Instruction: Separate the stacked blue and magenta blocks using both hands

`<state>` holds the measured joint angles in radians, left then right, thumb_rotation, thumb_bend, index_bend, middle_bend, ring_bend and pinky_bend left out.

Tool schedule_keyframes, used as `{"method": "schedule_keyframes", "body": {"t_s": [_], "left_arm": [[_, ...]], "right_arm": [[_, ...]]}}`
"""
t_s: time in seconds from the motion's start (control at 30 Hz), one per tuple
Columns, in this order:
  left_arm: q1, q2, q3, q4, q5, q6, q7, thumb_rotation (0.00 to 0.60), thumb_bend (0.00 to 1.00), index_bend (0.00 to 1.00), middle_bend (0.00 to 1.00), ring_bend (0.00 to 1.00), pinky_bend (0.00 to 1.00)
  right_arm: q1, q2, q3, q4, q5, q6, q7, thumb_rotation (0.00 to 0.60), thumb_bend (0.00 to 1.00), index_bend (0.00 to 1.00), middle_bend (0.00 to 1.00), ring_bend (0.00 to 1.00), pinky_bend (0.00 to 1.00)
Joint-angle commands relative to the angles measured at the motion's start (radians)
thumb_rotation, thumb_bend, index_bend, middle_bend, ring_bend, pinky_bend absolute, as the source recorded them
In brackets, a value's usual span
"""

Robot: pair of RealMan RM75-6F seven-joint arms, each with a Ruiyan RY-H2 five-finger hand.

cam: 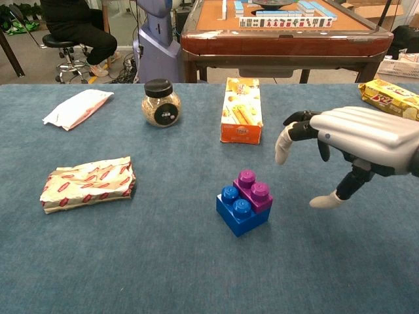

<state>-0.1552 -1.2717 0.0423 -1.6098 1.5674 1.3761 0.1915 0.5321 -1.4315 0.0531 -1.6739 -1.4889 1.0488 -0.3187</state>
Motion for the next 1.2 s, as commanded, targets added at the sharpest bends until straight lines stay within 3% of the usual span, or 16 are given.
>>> {"method": "schedule_keyframes", "body": {"t_s": [0.03, 0.37, 0.67, 1.2], "left_arm": [[0.000, 0.000, 0.000, 0.000, 0.000, 0.000, 0.000, 0.600, 0.21, 0.37, 0.45, 0.48, 0.69], [0.000, -0.007, 0.004, 0.006, -0.004, -0.007, 0.004, 0.600, 0.21, 0.37, 0.45, 0.48, 0.69], [0.001, -0.013, 0.007, 0.012, -0.004, -0.008, 0.003, 0.600, 0.21, 0.37, 0.45, 0.48, 0.69], [0.000, -0.014, 0.010, 0.015, -0.006, -0.013, 0.004, 0.600, 0.21, 0.37, 0.45, 0.48, 0.69]], "right_arm": [[0.017, -0.005, 0.025, 0.001, 0.040, -0.022, 0.011, 0.600, 0.00, 0.36, 0.20, 0.15, 0.31], [0.096, 0.034, 0.064, -0.078, 0.243, -0.161, -0.098, 0.600, 0.00, 0.17, 0.10, 0.07, 0.23], [0.152, 0.031, 0.073, -0.114, 0.360, -0.192, -0.163, 0.600, 0.00, 0.17, 0.10, 0.06, 0.23], [0.247, -0.037, 0.051, -0.078, 0.532, -0.193, -0.271, 0.600, 0.00, 0.17, 0.10, 0.06, 0.23]]}}
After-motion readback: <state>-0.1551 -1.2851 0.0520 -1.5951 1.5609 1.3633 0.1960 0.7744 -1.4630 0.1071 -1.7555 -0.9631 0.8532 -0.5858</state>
